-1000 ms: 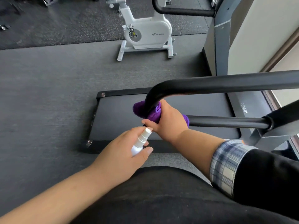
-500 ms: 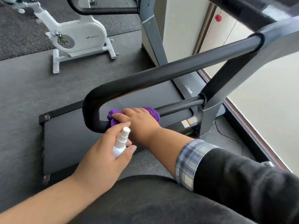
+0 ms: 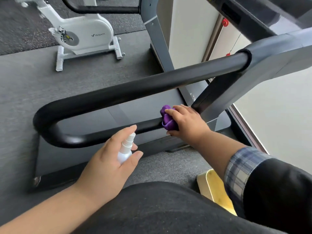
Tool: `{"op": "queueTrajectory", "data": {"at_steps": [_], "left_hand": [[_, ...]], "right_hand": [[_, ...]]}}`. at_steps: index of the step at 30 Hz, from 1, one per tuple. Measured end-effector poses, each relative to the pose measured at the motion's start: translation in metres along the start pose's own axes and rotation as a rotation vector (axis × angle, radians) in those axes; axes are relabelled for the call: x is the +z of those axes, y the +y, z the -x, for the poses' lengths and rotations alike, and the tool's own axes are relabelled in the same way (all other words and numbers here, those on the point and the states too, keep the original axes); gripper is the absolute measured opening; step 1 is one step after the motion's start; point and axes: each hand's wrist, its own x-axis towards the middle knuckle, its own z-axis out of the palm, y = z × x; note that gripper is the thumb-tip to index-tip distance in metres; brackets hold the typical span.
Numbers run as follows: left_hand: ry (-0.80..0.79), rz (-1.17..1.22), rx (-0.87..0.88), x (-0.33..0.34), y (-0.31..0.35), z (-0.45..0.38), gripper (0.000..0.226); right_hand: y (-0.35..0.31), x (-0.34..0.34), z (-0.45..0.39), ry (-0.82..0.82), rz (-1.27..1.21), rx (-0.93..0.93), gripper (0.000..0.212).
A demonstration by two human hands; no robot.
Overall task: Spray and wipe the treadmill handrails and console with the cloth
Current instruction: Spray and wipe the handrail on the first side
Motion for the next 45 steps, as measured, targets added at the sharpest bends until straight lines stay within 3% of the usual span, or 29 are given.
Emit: {"op": "queueTrajectory", "data": {"at_steps": [5,15,24,30,39,45], "left_hand": [[0.022,-0.007,-0.045,0.001,0.000,0.009,0.046],[0.045,-0.024,-0.104,-0.036,-0.034,0.039,0.043],[-0.039,-0.039,-0.055,-0.087,-0.076,0.055,0.050],[-0.065,-0.056,-0.029,-0.112,-0.110,0.065,0.047],[-0.192,-0.029,0.067,-0.104,-0.103,0.049,0.045],[-0.178,-0.030,0.051,-0.084,-0.084,0.037,0.046]], "right_hand": [[-0.008,0.006,-0.001,0.075,0.041,-0.032,0.086],[-0.057,0.009,-0.019,-0.008,0.002,-0.050,0.072],[-0.198,0.024,-0.040,0.009,-0.094,-0.118,0.070],[-0.258,0.033,-0.043,0.036,-0.104,-0.129,0.067],[-0.242,0.036,-0.035,0.075,-0.043,-0.176,0.071],[-0.188,0.031,-0.026,0.101,-0.044,-0.155,0.073]]}}
